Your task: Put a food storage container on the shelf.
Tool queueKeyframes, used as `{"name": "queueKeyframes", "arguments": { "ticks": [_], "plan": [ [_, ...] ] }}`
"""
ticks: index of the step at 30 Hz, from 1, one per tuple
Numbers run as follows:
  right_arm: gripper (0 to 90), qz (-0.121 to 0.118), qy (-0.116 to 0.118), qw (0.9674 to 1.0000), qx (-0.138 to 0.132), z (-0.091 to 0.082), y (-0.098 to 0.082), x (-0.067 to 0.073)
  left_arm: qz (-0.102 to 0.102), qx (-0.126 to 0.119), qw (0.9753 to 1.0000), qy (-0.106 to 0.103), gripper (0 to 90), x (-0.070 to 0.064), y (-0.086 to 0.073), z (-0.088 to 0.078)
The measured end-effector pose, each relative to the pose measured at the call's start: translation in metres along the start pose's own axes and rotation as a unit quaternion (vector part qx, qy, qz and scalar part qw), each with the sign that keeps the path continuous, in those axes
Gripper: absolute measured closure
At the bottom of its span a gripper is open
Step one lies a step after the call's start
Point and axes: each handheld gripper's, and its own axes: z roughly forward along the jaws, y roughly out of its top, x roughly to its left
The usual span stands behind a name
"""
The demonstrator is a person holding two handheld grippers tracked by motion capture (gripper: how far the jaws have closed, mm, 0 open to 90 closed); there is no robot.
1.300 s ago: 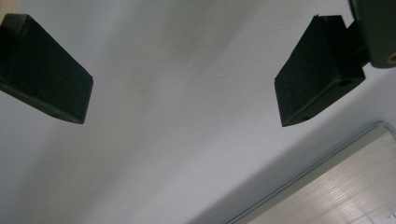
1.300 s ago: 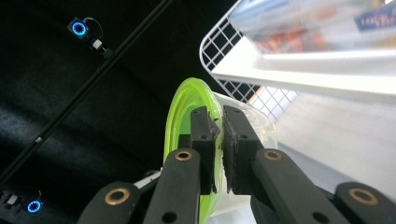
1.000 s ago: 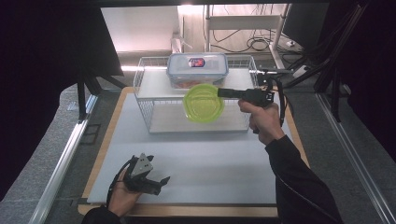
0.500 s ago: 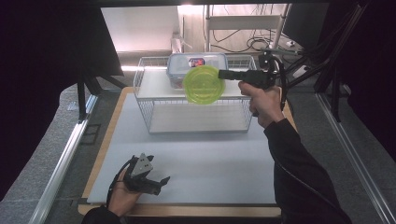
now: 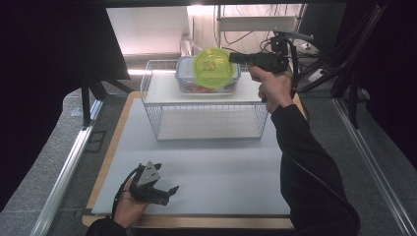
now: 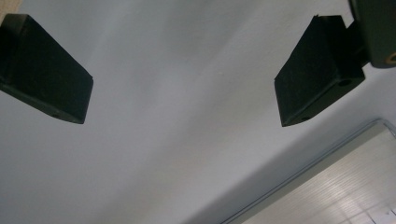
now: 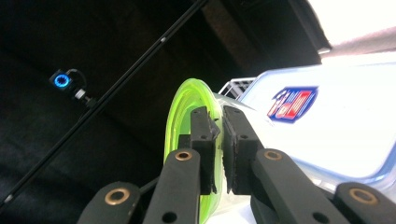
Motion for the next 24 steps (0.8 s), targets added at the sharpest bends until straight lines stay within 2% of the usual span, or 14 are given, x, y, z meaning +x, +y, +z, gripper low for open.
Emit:
{"name": "queueKeyframes", "arguments": {
  "ticks": [8, 18, 24],
  "plan": [
    [84.2, 0.008, -0.021, 0.9996, -0.019, 0.017, 0.014, -0.008, 0.000, -0.002, 1.0000, -0.003, 4.2, 0.000, 0.000, 0.000],
    [84.1, 0.024, -0.048, 0.9979, -0.035, 0.042, 0.024, -0.018, -0.001, -0.003, 1.0000, -0.007, 4.2, 0.000, 0.000, -0.001],
    [84.0, 0.035, -0.053, 0.9969, -0.046, 0.050, 0.027, -0.025, -0.002, -0.002, 1.0000, -0.008, 4.3, 0.000, -0.001, 0.000]
  ]
}}
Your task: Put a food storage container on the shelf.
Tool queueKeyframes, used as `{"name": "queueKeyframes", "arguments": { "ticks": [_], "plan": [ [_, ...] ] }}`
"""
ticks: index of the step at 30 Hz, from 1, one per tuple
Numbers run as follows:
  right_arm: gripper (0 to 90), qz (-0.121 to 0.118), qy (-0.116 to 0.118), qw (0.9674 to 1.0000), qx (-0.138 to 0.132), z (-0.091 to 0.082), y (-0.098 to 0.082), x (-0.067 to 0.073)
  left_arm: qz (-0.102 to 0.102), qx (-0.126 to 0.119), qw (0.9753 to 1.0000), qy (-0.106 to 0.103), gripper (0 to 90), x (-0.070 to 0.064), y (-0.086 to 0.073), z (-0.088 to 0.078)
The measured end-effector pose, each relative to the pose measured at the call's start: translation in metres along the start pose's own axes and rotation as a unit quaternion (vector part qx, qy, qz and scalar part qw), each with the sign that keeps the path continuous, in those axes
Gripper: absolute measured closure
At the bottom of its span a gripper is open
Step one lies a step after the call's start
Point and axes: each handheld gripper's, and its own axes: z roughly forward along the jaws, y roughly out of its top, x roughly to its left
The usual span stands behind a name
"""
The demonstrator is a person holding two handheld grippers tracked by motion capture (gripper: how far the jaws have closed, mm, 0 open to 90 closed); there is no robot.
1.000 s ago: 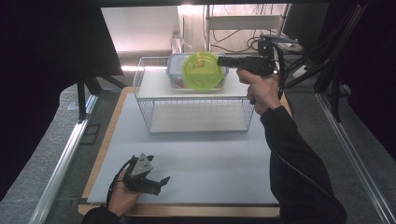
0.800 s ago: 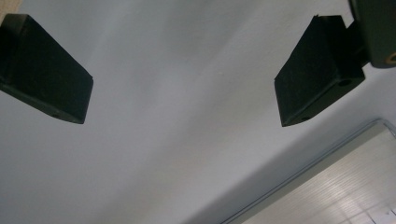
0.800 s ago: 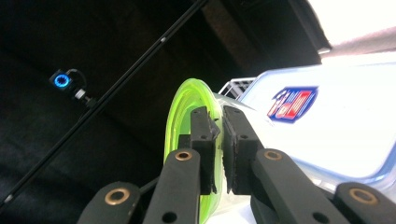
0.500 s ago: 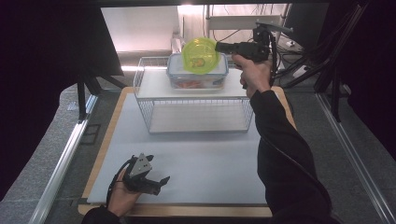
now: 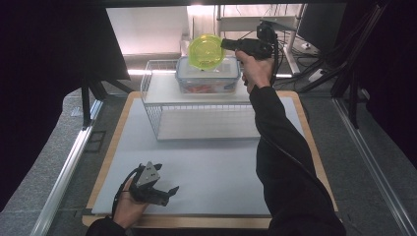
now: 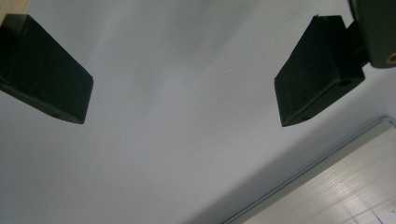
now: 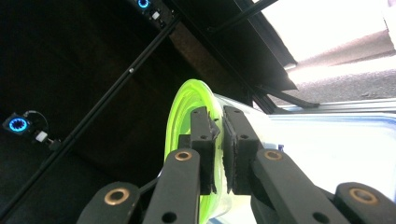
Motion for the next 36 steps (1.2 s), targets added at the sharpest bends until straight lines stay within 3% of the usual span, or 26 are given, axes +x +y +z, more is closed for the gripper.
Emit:
{"name": "queueKeyframes", "arguments": {
  "ticks": [5, 10, 15, 27, 36],
  "plan": [
    [82.1, 0.002, -0.002, 1.0000, -0.001, 0.004, 0.001, -0.003, 0.003, 0.004, 1.0000, -0.001, 4.3, 0.000, 0.000, 0.000],
    [75.1, -0.017, -0.034, 0.9993, 0.002, 0.006, 0.001, -0.003, 0.003, 0.006, 1.0000, -0.003, 4.3, 0.000, 0.000, 0.001],
    [74.9, -0.017, -0.042, 0.9990, 0.004, 0.008, 0.000, -0.007, 0.005, 0.010, 0.9999, -0.003, 4.3, 0.000, -0.001, 0.002],
    [70.6, -0.003, -0.038, 0.9991, 0.021, 0.011, 0.000, -0.012, 0.007, 0.013, 0.9999, -0.005, 4.4, -0.001, -0.001, 0.003],
    [53.1, -0.029, -0.049, 0.9981, 0.022, 0.015, 0.000, -0.014, 0.006, 0.012, 0.9999, -0.004, 4.4, -0.001, -0.001, 0.002]
  ]
}}
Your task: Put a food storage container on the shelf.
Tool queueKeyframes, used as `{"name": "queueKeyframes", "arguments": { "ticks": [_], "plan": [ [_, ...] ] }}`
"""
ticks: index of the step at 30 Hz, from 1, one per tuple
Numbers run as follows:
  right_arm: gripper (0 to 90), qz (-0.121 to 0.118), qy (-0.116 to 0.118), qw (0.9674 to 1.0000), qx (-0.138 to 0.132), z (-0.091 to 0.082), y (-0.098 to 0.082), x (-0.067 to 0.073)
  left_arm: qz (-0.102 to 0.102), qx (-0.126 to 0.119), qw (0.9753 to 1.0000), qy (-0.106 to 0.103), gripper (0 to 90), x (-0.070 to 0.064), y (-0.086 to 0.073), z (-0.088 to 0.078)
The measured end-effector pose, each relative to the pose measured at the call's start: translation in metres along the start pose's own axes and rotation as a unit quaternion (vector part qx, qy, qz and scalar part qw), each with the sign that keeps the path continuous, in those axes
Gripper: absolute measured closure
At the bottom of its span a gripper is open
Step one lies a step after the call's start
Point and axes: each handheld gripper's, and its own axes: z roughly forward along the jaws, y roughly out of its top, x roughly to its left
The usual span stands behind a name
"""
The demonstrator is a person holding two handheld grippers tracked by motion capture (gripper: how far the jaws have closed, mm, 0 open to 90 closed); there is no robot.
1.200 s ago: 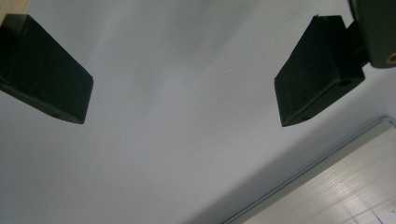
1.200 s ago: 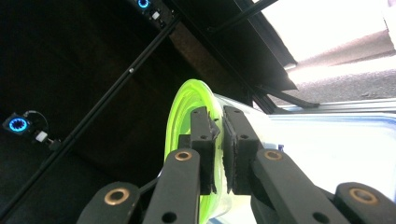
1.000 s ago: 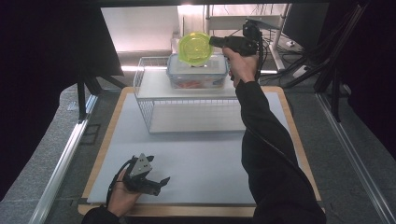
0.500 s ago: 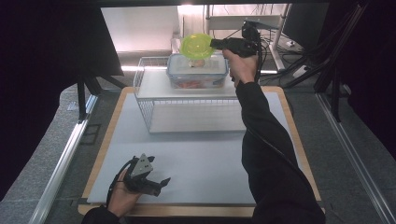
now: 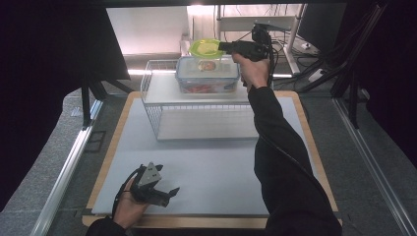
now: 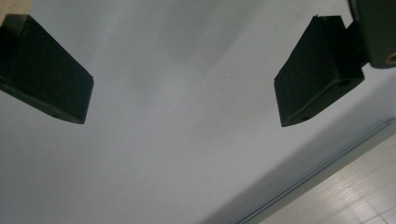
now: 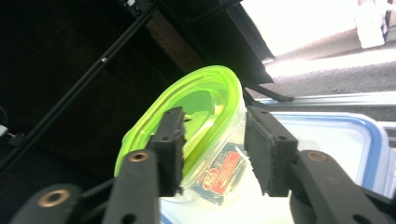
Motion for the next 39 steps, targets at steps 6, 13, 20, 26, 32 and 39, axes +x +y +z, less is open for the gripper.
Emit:
{"name": "queueKeyframes", "arguments": {
  "ticks": [6, 13, 20, 26, 32, 39],
  "plan": [
    [38.8, -0.025, -0.003, 0.9997, 0.000, -0.003, 0.001, 0.003, 0.000, 0.000, 1.0000, 0.000, 4.4, 0.000, 0.000, 0.000],
    [24.0, -0.078, -0.007, 0.9969, 0.002, -0.015, -0.002, 0.008, 0.001, 0.000, 1.0000, 0.001, 4.4, -0.001, 0.000, 0.000],
    [14.7, -0.124, -0.012, 0.9921, 0.014, -0.030, -0.013, 0.012, -0.002, -0.002, 1.0000, -0.001, 4.2, 0.000, 0.001, 0.000],
    [11.1, -0.160, -0.009, 0.9869, 0.019, -0.043, -0.028, 0.018, -0.004, -0.003, 1.0000, -0.002, 4.0, -0.001, 0.001, 0.000],
    [9.6, -0.182, -0.009, 0.9828, 0.029, -0.054, -0.045, 0.019, -0.005, -0.006, 1.0000, -0.002, 3.9, -0.001, 0.001, 0.000],
    [7.8, -0.216, -0.015, 0.9756, 0.037, -0.066, -0.065, 0.021, -0.003, -0.005, 1.0000, -0.001, 3.9, -0.002, 0.001, 0.000]
  ]
}}
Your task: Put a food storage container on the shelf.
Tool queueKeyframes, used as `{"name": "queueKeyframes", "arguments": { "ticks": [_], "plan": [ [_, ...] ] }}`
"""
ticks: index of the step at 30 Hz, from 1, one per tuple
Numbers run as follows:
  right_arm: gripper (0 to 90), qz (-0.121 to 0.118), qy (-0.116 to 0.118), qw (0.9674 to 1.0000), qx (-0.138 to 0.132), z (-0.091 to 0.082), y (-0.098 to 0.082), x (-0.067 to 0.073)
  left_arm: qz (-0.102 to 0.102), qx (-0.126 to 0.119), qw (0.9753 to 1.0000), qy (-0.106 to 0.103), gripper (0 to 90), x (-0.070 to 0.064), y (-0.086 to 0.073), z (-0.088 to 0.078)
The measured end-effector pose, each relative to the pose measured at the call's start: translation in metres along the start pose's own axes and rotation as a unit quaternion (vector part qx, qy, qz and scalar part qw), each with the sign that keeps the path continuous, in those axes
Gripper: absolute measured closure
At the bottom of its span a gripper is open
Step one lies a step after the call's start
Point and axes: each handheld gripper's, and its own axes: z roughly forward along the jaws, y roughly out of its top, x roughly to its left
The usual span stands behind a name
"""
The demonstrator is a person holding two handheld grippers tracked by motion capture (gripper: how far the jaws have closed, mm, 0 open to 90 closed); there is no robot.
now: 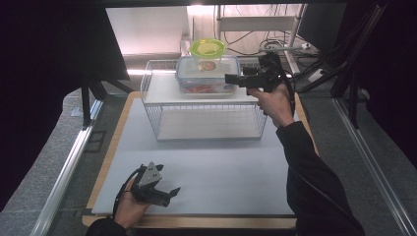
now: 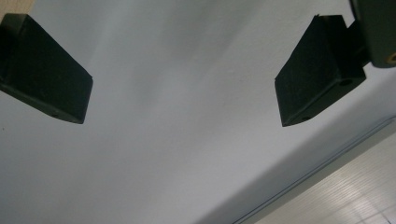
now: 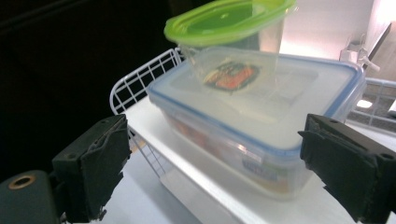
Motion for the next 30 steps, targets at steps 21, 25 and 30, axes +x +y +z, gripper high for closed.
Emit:
{"name": "queueKeyframes", "arguments": {
  "ticks": [21, 25, 30],
  "plan": [
    [5.2, -0.061, 0.003, 0.9978, 0.027, -0.006, -0.059, 0.030, 0.001, 0.004, 1.0000, 0.002, 2.6, 0.000, 0.000, 0.002],
    [4.8, -0.070, 0.004, 0.9971, 0.029, -0.006, -0.070, 0.032, 0.005, 0.005, 1.0000, 0.000, 2.7, 0.000, 0.000, 0.001],
    [4.5, -0.074, 0.005, 0.9964, 0.041, -0.005, -0.089, 0.031, 0.008, 0.002, 1.0000, -0.004, 3.4, -0.002, 0.000, 0.001]
  ]
}}
